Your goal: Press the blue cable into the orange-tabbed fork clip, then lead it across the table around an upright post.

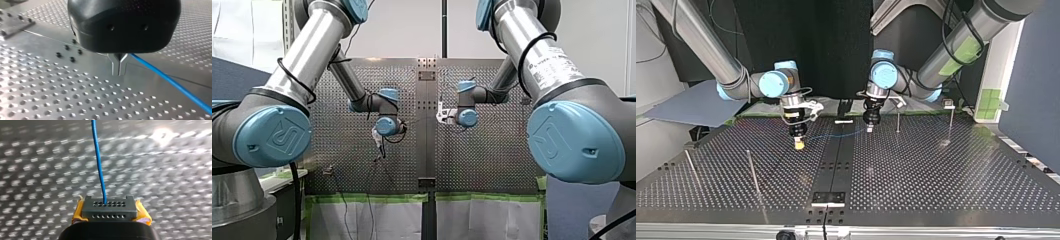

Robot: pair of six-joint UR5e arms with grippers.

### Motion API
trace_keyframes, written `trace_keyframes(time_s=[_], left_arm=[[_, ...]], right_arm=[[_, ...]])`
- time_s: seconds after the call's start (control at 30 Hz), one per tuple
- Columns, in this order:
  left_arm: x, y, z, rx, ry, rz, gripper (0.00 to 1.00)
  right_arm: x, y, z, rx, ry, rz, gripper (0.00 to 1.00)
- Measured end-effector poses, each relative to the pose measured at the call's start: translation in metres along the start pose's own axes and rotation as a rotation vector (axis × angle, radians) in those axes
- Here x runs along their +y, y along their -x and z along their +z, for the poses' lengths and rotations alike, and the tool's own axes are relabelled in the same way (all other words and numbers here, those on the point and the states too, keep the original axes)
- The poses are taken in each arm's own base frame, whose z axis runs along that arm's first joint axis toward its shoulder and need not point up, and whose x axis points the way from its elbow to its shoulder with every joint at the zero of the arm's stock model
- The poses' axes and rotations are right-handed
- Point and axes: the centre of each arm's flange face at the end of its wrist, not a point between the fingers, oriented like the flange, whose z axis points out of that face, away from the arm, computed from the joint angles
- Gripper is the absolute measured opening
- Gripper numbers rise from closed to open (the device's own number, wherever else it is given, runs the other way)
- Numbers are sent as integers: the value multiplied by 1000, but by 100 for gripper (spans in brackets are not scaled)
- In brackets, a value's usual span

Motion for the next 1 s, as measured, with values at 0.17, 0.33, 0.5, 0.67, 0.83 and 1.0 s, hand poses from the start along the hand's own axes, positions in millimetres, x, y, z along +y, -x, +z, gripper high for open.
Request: trace_keyframes(time_s=[0.17, 0.33, 0.5, 0.67, 0.83, 1.0], left_arm=[[-7, 11, 6, -18, -8, -18, 1], [-16, 20, 14, -38, -28, -56, 1], [-25, 29, 22, -58, -49, -89, 1], [-32, 37, 28, -73, -66, -108, 1], [-42, 49, 35, -91, -80, -118, 1], [-54, 62, 38, -103, -92, -123, 1]], right_arm=[[-8, -29, -1, 8, -8, 1, 0], [-11, -49, -2, 21, -11, 5, 0], [-13, -70, -1, 36, -12, 6, 0], [-14, -84, 1, 40, -12, 6, 0], [-15, -89, 2, 45, -14, 6, 0], [-17, -94, 3, 48, -17, 5, 0]])
